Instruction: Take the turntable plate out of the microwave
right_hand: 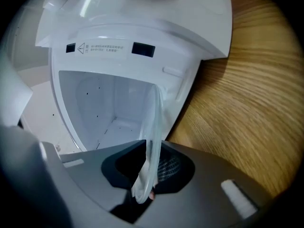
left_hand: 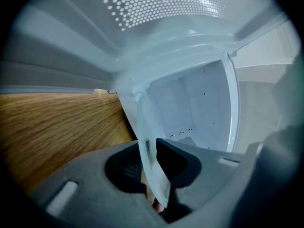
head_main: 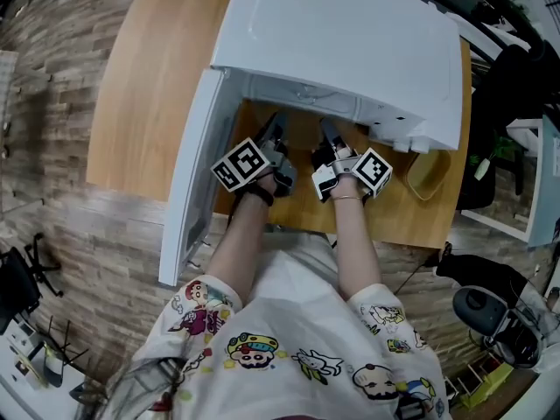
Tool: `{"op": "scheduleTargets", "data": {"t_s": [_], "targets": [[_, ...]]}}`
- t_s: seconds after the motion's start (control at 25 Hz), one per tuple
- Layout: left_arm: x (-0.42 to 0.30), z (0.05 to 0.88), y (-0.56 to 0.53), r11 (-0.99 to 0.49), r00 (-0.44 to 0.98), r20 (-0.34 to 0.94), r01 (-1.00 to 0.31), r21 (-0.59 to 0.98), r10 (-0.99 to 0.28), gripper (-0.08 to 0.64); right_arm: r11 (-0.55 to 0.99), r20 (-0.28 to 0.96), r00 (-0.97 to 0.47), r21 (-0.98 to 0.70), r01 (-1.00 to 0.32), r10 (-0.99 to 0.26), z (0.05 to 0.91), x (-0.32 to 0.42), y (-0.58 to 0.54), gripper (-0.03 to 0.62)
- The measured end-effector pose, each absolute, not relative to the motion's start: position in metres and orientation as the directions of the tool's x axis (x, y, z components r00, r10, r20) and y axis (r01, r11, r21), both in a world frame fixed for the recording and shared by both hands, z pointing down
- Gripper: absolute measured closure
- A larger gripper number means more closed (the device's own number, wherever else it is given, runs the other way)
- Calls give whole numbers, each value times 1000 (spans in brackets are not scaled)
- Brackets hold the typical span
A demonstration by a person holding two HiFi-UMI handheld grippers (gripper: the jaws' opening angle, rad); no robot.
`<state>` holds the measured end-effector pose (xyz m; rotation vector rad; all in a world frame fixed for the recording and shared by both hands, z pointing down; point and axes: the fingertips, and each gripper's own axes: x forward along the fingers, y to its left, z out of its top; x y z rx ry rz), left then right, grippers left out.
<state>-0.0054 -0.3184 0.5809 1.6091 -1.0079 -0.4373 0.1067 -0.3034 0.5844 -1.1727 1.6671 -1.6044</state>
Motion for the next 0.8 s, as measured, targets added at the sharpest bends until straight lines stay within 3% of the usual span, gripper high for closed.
{"op": "scheduleTargets", "data": {"t_s": [0.32,0.8], "targets": [[-2,572,-307,-40,593,199,-364,931,-780,500,-25,99,-449,-985,-168,-888,570,108,-291,537],[-5,556,-273,-58,588,182,-366,929,-788,502,6,66,-477,-989,-148,-876,561,107,-257,529]]}}
